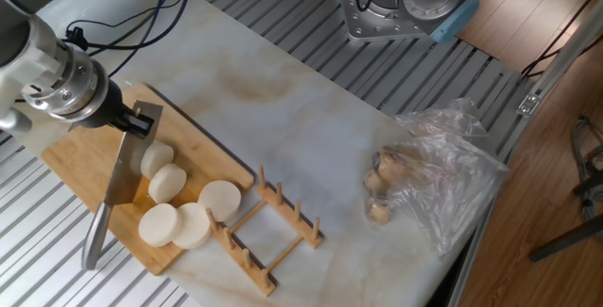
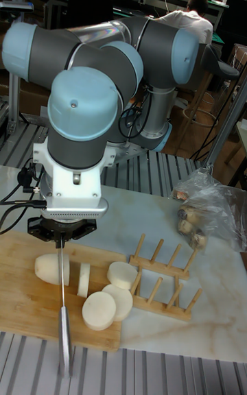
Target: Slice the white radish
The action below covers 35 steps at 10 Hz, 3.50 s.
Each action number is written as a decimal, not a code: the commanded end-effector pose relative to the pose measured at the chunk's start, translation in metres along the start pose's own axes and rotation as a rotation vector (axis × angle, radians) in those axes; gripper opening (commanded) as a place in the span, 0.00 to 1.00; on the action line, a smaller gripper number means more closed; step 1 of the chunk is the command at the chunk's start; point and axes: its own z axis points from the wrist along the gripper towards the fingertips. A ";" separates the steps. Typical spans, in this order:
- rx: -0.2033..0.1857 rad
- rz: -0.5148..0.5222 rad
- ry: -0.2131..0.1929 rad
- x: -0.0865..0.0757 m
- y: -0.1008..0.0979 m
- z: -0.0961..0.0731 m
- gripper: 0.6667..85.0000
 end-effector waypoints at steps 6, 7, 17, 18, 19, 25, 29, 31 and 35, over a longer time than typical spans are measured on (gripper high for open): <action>-0.017 0.049 -0.064 -0.008 0.005 0.016 0.01; -0.012 0.054 -0.071 -0.008 0.006 0.020 0.01; -0.008 0.099 -0.115 -0.019 0.009 0.037 0.01; -0.007 0.099 -0.118 -0.019 0.010 0.035 0.01; -0.005 0.100 -0.124 -0.018 0.009 0.033 0.01; -0.024 0.117 -0.307 -0.053 0.009 0.017 0.01; -0.026 0.100 -0.228 -0.043 0.014 0.040 0.01; -0.030 0.079 -0.167 -0.026 0.012 0.036 0.01; -0.059 0.071 -0.096 -0.021 0.012 0.030 0.01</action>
